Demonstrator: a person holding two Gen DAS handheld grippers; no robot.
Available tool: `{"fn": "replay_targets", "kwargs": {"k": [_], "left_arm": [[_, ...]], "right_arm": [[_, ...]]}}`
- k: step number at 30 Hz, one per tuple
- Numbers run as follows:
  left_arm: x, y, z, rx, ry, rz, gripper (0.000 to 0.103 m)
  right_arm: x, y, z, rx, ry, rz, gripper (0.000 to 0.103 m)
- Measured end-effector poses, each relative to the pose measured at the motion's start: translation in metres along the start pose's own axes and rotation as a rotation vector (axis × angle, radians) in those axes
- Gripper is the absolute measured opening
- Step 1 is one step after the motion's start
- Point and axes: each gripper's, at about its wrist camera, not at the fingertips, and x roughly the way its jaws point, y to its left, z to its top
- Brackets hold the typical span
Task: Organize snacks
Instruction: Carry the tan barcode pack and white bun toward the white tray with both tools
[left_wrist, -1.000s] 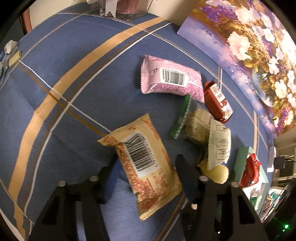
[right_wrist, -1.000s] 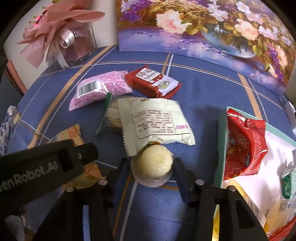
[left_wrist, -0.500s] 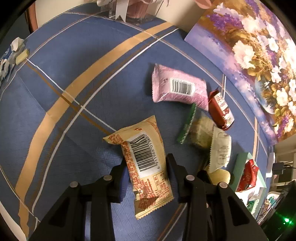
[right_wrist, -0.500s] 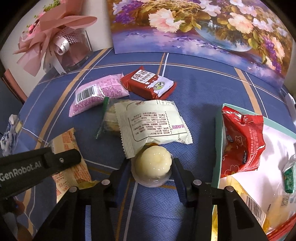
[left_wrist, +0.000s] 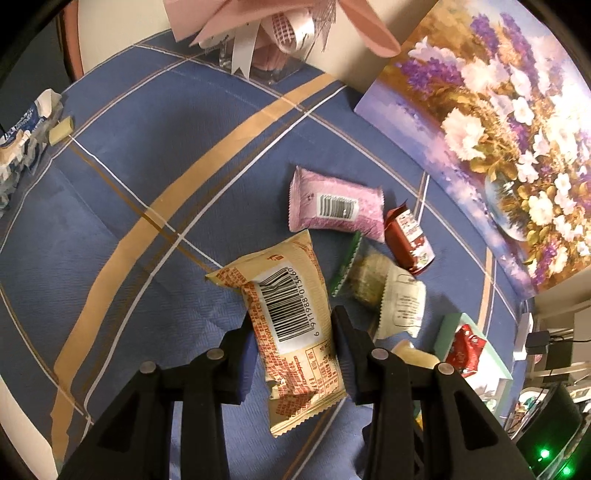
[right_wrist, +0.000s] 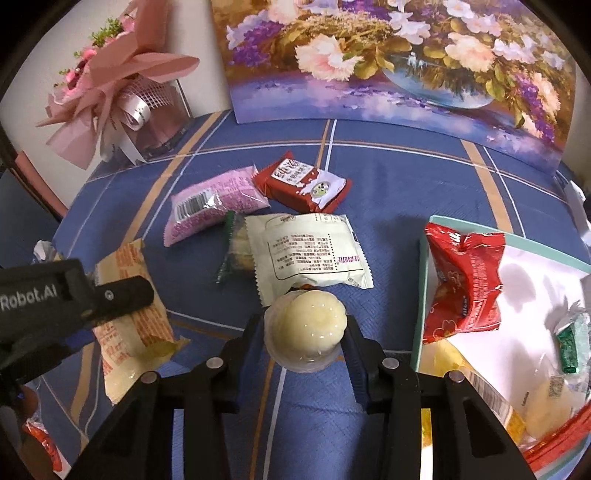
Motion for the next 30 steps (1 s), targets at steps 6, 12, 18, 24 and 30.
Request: {"fn": "replay_targets", "kwargs": {"k": [6,12,18,24,30], "left_arm": [[-0.016,-0.014,-0.003,0.027,-0.025,-0.005,0.04],[-0.024,-0.033,-0.011,0.073,-0.04,-0.011,0.04],[-0.025,-0.058,-0.019,0.115,-0.042,-0.035,0.04],[-0.027,-0.085,-0.031,0.167,-0.042,-0.07,0.04],[-0.021,-0.118,-0.047,0.237,-0.016,-0.091,0.04]], "right_arm": [[-0.015,-0.002,-0.003,-0.004,-0.011,-0.001,0.045],[-0.03,-0.014,-0.002,0.015,-0.031,-0.005,0.045],[-0.045,-0.039,0.004,0.067,-0.054,-0.028,0.045],[-0.069,-0.076,0.014,0.139,-0.103,-0.069,0.045],[-0.091,-0.127,0.018,0.275,-0.115,-0.127,0.045]]}}
